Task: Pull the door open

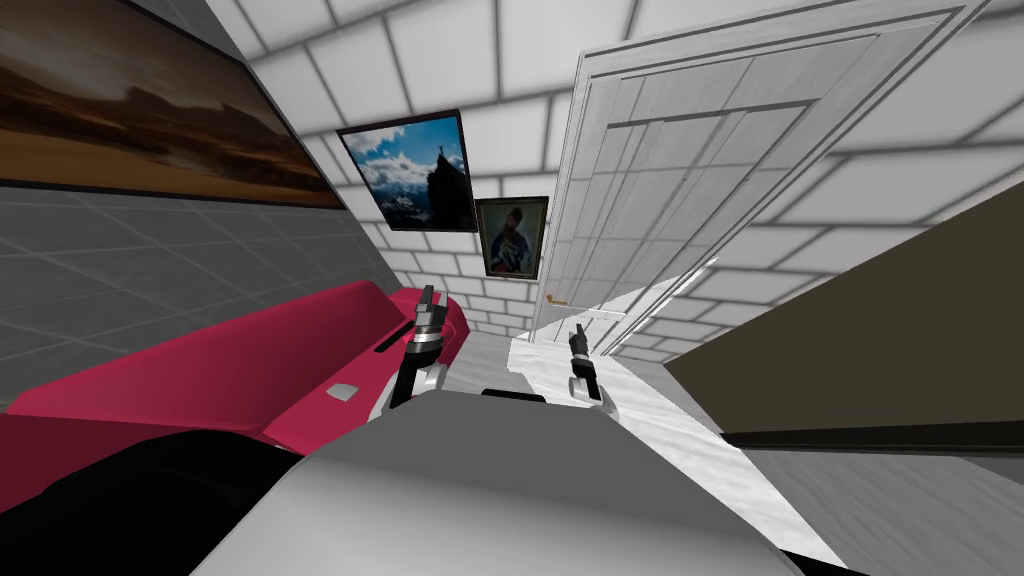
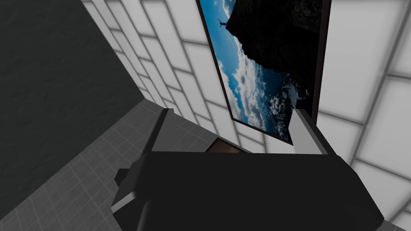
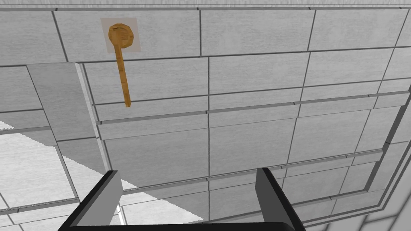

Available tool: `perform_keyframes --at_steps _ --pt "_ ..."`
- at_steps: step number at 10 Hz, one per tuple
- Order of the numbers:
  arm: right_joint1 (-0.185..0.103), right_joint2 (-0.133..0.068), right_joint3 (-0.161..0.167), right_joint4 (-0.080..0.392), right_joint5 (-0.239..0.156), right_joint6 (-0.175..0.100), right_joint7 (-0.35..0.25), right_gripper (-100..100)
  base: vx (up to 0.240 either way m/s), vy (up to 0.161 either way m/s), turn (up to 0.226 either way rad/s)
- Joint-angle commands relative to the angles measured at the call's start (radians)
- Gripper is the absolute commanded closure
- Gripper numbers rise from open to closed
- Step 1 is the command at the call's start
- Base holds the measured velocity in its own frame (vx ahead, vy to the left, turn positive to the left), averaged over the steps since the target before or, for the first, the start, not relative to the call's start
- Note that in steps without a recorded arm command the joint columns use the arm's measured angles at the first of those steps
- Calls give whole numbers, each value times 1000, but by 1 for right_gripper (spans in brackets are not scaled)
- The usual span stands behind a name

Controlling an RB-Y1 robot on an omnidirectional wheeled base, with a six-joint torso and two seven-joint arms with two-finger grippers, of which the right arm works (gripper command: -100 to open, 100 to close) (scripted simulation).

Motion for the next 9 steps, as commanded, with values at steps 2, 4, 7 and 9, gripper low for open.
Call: perform_keyframes --at_steps 2,4,7,9 --pt "-27 -1 -5 71 -7 -14 7 -100 105 -19 84" --pt "-40 -2 -8 104 -9 -19 10 -100 57 -7 35" --pt "-76 -6 -15 190 -17 -33 16 -100 83 -9 81" --pt "-97 -8 -19 241 -22 -42 20 -100 99 -19 82"
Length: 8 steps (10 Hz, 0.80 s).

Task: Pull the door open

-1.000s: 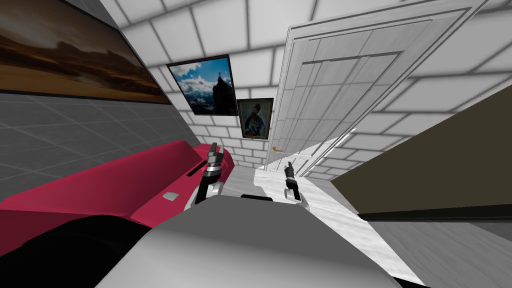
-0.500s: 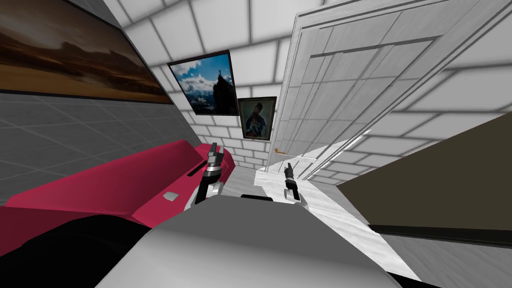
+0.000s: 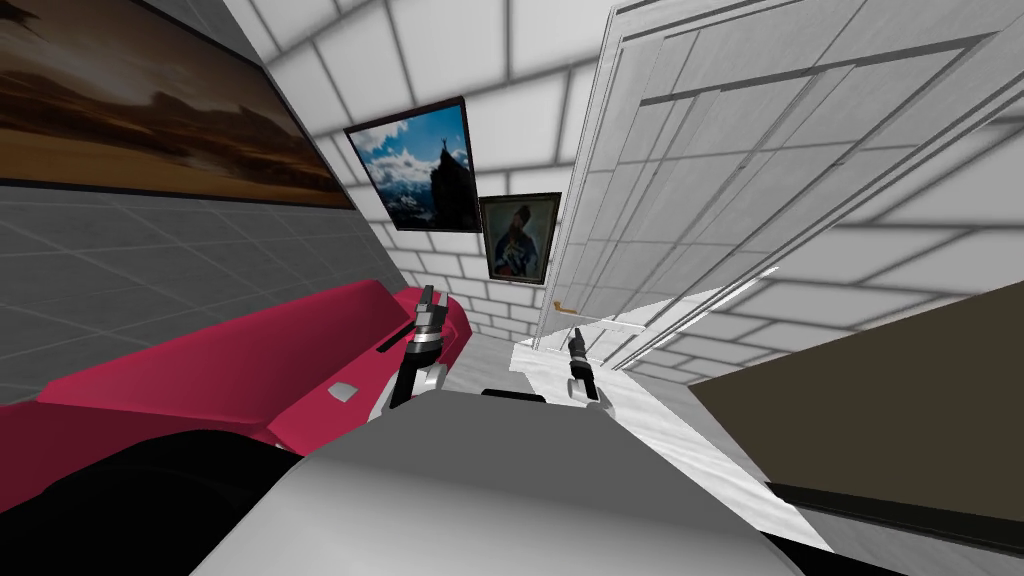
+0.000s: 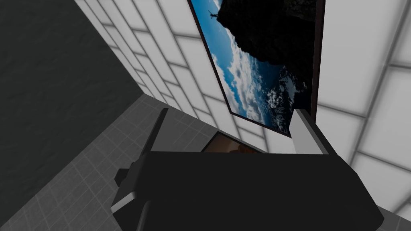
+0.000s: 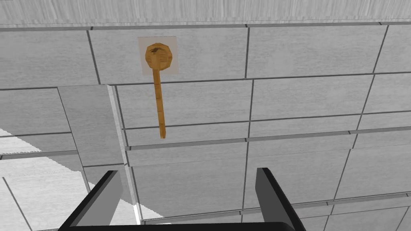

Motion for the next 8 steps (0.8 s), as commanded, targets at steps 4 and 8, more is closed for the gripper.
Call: perform_keyframes --at_steps 4,8 --pt "-41 -2 -8 98 -9 -17 10 -100 75 -18 51" --pt "-76 -5 -15 180 -16 -31 16 -100 76 -15 55"
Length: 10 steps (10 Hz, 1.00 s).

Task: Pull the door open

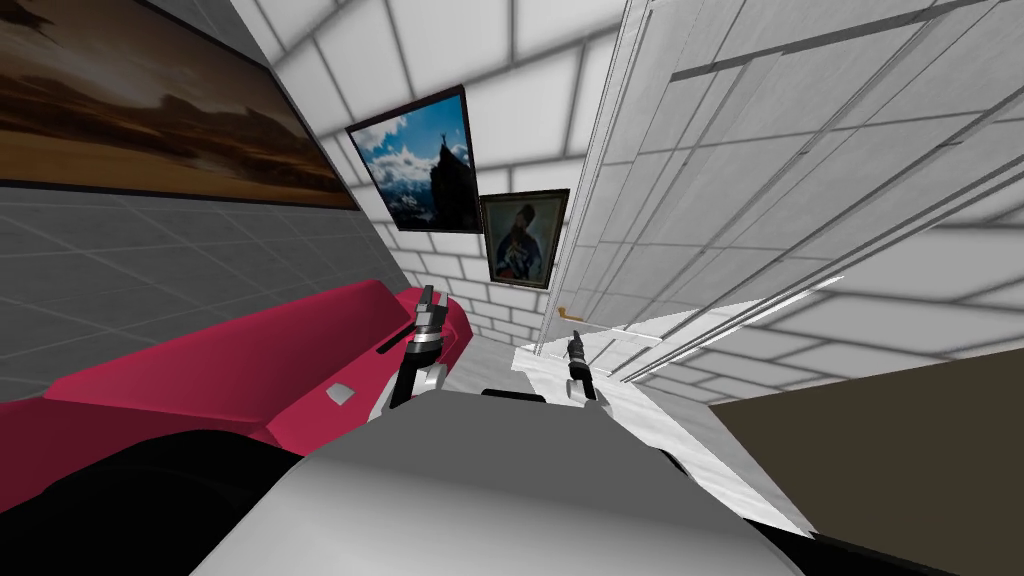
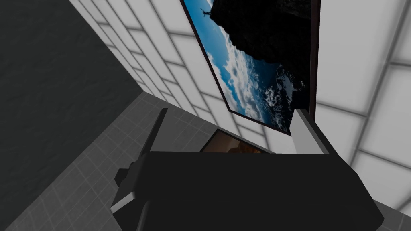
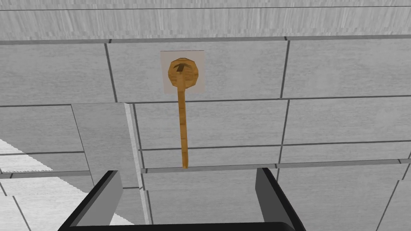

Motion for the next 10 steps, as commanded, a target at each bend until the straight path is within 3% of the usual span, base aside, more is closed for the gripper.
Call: perform_keyframes --at_steps 1,3,4,5,8,10 --pt "-12 -2 -2 29 -2 -6 1 -100 64 -16 34" --pt "-26 -3 -5 61 -5 -11 4 -100 55 -16 45" --pt "-23 -3 -4 51 -5 -8 3 -100 25 -7 10" --pt "-13 -24 -10 60 -10 -17 -16 -100 125 48 132" --pt "7 -62 -21 71 -20 -31 -48 -100 200 15 103" --pt "28 -102 -32 84 -31 -46 -83 -100 230 2 191"
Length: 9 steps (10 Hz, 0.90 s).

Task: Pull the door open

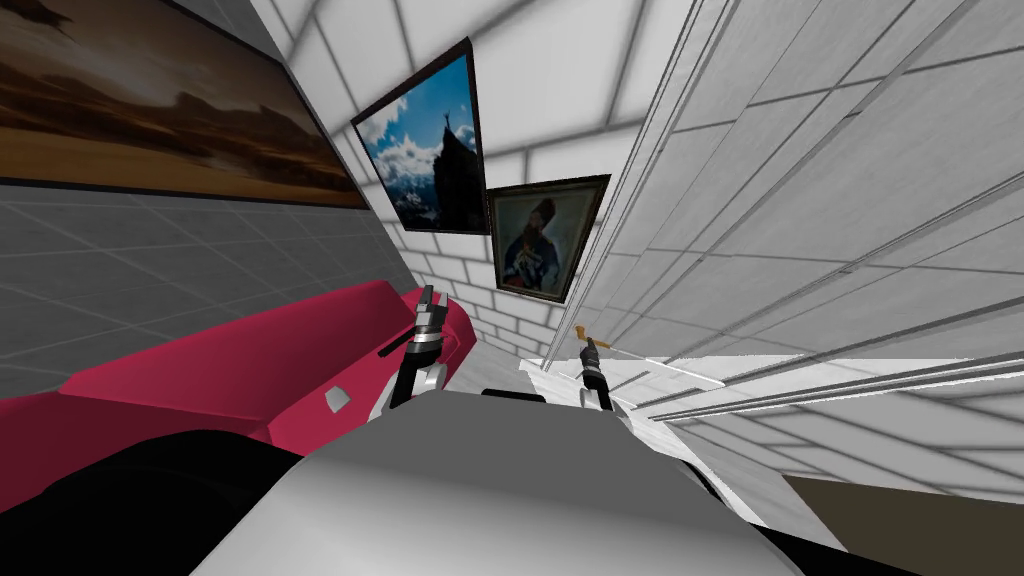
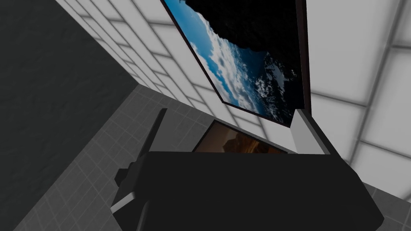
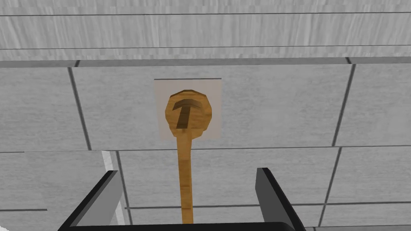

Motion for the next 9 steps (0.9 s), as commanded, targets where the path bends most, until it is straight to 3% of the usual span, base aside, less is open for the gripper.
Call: perform_keyframes --at_steps 1,2,3,4,9 --pt "7 -28 -6 22 -6 -15 -26 -100 232 -17 78" --pt "14 -42 -10 27 -10 -21 -39 -100 215 7 104" --pt "3 -35 -8 40 -7 -26 -33 -100 94 4 20" --pt "3 -35 -8 40 -7 -26 -33 100 -11 -3 -17" --pt "3 -35 -8 40 -7 -26 -33 100 -19 1 2"
